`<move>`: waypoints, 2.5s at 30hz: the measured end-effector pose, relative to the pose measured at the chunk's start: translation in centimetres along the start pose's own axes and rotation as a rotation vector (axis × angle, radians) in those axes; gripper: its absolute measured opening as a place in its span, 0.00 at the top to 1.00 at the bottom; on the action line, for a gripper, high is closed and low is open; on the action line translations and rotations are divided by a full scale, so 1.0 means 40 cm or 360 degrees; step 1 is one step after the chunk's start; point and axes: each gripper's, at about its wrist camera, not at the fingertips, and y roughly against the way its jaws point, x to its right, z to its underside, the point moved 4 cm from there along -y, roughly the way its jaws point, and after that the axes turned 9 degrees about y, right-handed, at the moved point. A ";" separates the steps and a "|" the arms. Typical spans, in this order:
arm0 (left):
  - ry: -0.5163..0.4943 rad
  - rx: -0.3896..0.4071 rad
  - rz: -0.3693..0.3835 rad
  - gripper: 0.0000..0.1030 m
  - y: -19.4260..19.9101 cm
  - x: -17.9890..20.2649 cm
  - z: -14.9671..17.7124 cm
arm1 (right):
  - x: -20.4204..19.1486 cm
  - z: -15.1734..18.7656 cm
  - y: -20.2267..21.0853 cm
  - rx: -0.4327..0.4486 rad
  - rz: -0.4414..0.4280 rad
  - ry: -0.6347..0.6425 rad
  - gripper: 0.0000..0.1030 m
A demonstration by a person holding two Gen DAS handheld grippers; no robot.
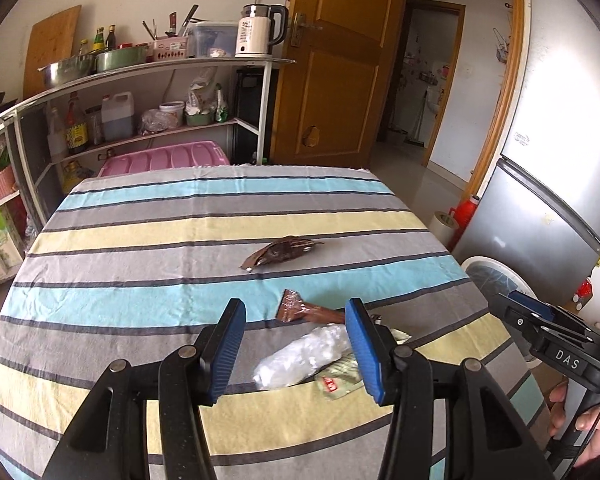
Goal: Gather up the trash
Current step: 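Move both tools back to the table toward the clear bag and brown wrapper, then grasp the clear plastic bag with the left tool while the right tool grasps the brown wrapper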
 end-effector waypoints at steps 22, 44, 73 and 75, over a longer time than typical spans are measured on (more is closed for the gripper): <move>-0.0185 -0.0221 0.0081 0.40 -0.066 -0.031 0.054 | -0.233 0.001 -0.134 -0.0183 -0.0191 0.0419 0.47; -0.0087 -0.0276 -0.0065 0.67 -0.132 -0.089 0.037 | -0.259 -0.028 -0.157 -0.0180 -0.0234 0.0487 0.47; 0.0129 -0.0231 -0.0122 0.68 -0.123 -0.165 0.022 | -0.380 -0.033 -0.263 -0.0302 -0.0384 0.0655 0.81; 0.0129 -0.0230 -0.0124 0.69 -0.125 -0.161 0.022 | -0.381 -0.033 -0.262 -0.0300 -0.0387 0.0656 0.85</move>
